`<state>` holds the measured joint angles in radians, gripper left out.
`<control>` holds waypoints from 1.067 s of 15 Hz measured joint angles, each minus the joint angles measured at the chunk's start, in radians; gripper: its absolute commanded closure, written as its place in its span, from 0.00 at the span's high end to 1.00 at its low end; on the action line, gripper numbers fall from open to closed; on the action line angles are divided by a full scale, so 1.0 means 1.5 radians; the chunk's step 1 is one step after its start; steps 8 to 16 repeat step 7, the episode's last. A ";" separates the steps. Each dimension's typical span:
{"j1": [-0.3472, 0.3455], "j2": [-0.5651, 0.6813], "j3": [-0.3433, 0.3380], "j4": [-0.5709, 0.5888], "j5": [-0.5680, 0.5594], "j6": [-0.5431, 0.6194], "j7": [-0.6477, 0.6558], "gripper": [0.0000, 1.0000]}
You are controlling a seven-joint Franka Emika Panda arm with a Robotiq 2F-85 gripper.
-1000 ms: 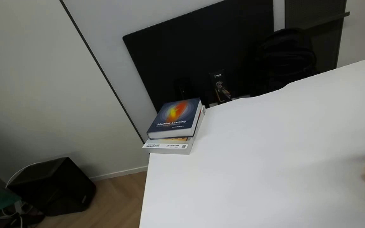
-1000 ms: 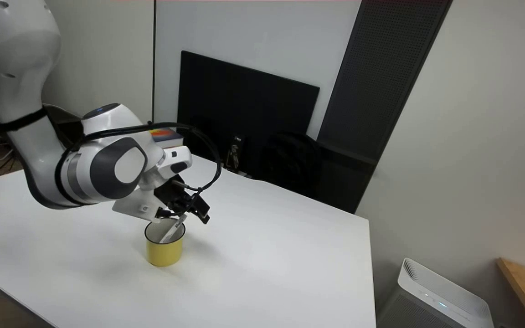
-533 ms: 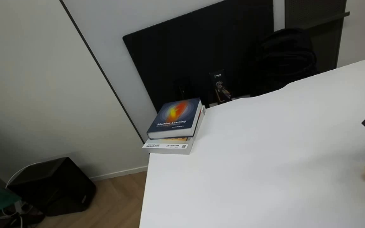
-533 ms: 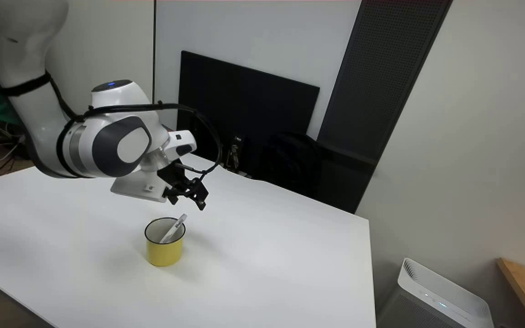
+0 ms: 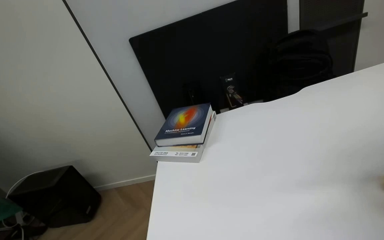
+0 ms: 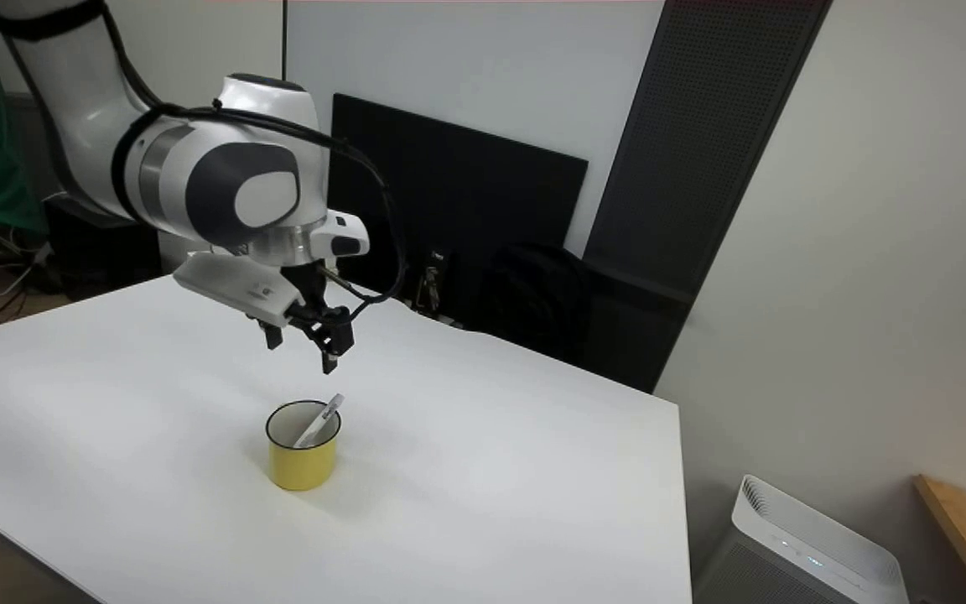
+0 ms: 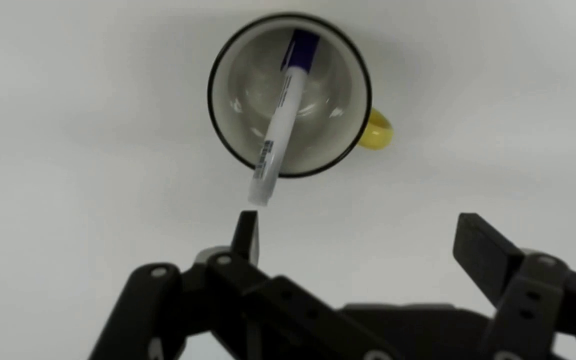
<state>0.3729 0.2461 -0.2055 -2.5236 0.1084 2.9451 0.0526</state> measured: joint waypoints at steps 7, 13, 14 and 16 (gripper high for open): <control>-0.134 -0.019 0.101 0.008 -0.004 -0.143 -0.004 1.00; -0.134 -0.019 0.101 0.008 -0.004 -0.143 -0.004 1.00; -0.134 -0.019 0.101 0.008 -0.004 -0.143 -0.004 1.00; -0.134 -0.019 0.101 0.008 -0.004 -0.143 -0.004 1.00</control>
